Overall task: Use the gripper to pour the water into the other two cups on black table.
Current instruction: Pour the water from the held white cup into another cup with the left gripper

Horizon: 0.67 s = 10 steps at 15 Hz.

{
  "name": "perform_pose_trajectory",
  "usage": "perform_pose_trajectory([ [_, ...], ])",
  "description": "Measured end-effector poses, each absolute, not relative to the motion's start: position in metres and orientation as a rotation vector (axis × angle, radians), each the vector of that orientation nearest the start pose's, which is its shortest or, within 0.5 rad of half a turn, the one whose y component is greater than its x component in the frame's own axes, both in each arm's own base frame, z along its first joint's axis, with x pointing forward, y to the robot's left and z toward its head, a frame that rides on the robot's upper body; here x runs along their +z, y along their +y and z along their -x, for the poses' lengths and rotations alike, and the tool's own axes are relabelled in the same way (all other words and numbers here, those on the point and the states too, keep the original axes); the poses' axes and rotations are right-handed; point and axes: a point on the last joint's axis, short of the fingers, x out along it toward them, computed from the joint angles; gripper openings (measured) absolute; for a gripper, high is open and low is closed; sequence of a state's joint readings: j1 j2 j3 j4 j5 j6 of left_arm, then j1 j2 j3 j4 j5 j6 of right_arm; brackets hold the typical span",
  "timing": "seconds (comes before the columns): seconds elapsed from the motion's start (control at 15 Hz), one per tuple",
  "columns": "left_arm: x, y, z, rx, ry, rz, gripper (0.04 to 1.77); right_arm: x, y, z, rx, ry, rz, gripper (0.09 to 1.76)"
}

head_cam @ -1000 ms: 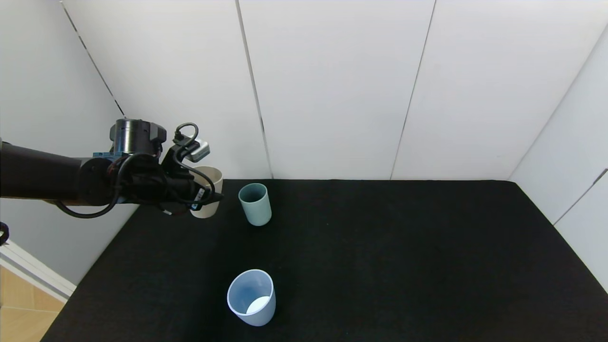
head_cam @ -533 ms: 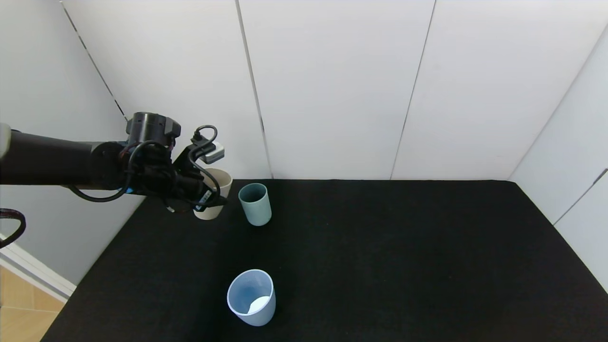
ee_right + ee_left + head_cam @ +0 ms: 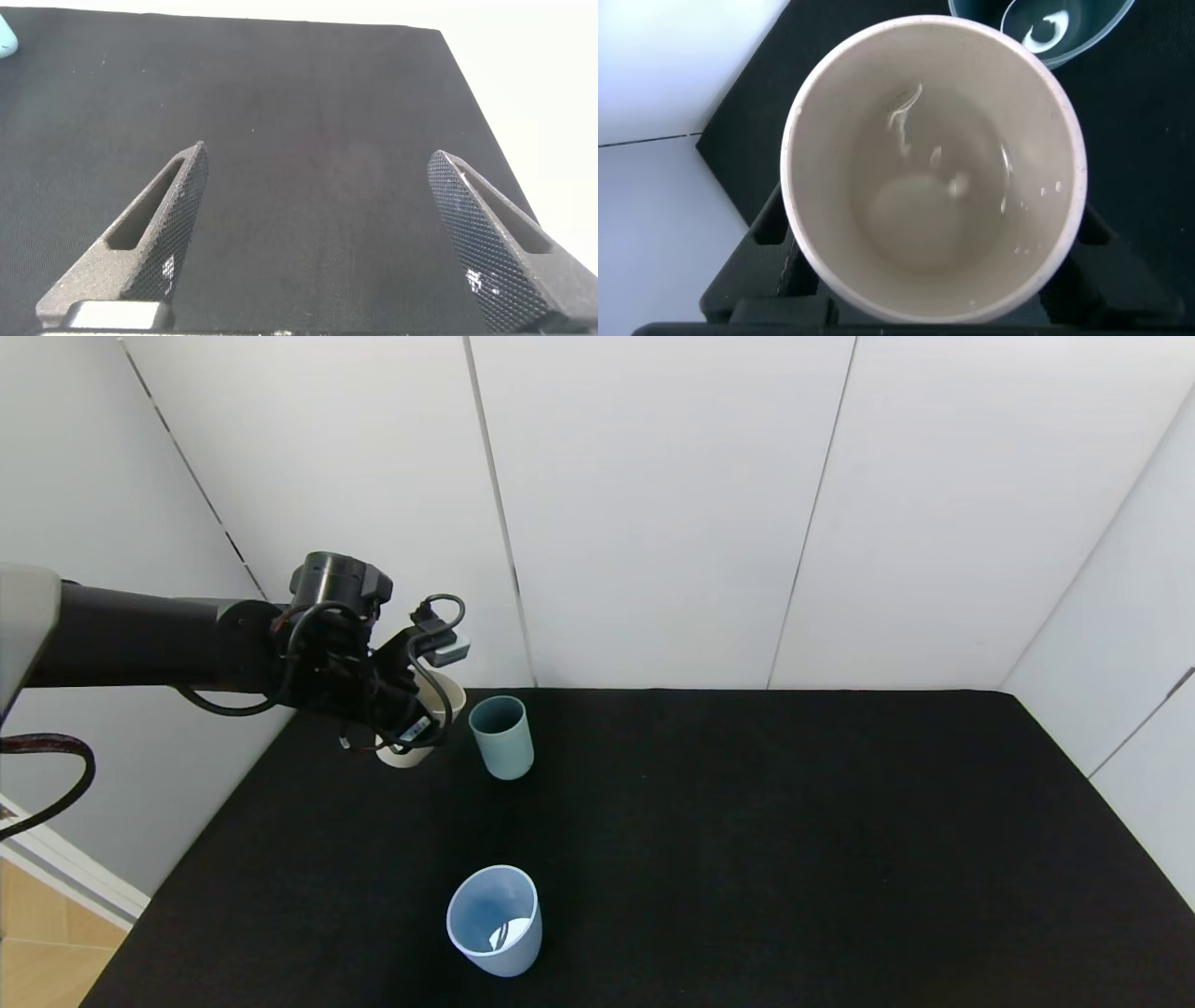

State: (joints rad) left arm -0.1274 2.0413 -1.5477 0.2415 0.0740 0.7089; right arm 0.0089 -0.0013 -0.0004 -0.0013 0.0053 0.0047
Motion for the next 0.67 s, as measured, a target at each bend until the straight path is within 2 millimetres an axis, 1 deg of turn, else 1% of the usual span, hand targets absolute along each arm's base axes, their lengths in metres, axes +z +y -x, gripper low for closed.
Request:
perform_pose_trajectory([
  [0.13,0.183,-0.058,-0.398,-0.294,0.697,-0.799,1.25,0.076,0.000,0.023,0.015,-0.003,-0.005,1.71],
  [0.4,0.185,-0.068,-0.402,-0.247,0.713,-0.896,1.25,0.076,0.000,0.023,0.014,-0.003,-0.005,1.71],
  [0.67,0.189,-0.080,-0.401,-0.250,0.761,-0.957,1.25,0.076,0.000,0.023,0.014,-0.003,-0.005,1.71],
])
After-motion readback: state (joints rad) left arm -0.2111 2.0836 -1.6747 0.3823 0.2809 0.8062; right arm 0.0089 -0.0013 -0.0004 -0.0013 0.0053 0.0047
